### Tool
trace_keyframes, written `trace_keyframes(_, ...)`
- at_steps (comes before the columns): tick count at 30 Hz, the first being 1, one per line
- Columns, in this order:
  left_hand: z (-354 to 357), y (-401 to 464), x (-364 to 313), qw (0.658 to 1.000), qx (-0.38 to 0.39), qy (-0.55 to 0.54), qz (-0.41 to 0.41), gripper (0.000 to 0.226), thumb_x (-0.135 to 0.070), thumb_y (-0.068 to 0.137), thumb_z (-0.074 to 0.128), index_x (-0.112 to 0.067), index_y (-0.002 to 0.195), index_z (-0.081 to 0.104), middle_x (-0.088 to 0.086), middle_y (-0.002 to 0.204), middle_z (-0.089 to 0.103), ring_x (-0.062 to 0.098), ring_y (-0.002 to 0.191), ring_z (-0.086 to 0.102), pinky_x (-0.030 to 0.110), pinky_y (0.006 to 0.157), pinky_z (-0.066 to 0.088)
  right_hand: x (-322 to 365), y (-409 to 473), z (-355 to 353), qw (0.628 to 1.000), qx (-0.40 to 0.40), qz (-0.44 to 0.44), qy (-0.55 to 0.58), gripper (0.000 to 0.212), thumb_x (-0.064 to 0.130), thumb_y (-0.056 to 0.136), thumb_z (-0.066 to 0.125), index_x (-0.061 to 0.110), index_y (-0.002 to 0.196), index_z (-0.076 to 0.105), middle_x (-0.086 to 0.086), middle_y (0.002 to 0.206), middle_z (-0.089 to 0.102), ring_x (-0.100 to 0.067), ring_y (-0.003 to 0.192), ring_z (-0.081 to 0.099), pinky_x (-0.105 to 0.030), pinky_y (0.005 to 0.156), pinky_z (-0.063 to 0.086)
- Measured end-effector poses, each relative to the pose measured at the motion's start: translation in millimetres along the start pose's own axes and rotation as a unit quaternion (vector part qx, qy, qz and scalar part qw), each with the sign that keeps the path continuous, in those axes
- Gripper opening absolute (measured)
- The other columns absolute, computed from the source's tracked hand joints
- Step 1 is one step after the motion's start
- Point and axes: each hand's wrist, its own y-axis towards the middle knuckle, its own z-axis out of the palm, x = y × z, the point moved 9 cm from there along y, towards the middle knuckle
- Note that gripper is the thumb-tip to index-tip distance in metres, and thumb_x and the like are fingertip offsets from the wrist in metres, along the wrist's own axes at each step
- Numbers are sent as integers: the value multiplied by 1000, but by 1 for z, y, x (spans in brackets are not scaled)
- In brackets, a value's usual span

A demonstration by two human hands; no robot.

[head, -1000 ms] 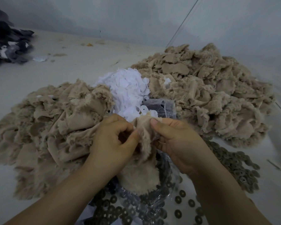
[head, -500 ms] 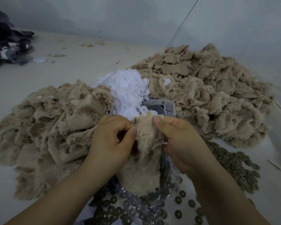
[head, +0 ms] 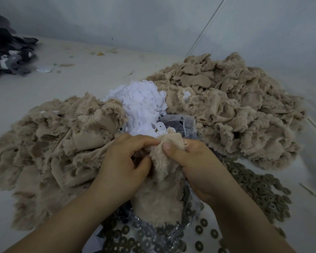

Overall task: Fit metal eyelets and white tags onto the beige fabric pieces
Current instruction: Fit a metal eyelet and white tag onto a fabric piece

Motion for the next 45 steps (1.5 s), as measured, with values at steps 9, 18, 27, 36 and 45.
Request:
trace_keyframes(9,-3,4,-13,995,-11,62,82,18,-8,80,66,-19,89,77,-11,76,68,10,77,56,26,69,46,7,-2,6,999,33,-20,22,20,13,90,69,-1,103,73,-22,103,73,-40,102,69,-44,92,57)
trace_keyframes(18,-1,4,-8,995,4,67,73,26,-28,90,50,-16,85,72,-8,80,64,9,79,55,25,72,44,3,1,1,1000,12,-23,-10,14,11,96,62,10,101,75,-12,99,77,-31,96,73,-46,89,58)
trace_keyframes(27,-7,4,-17,992,-20,76,97,20,-18,93,51,-13,80,65,-7,84,61,7,83,52,9,77,36,8,3,-12,996,-52,-34,-58,20,24,99,58,13,92,74,-18,90,76,-38,87,72,-53,81,59)
trace_keyframes(36,-6,0,-16,998,-1,20,65,25,-25,94,42,-12,83,60,-6,72,52,6,68,49,12,61,36,25,-3,-16,992,-82,-51,-80,55,45,88,59,-10,89,61,-50,95,53,-37,71,58,-65,74,51)
trace_keyframes(45,1,1,-20,996,35,20,77,28,-8,87,57,-26,105,66,-18,86,61,-3,78,57,3,66,38,9,0,-10,994,-49,-23,-90,23,20,94,65,0,82,64,-27,73,67,-29,62,55,-44,59,49)
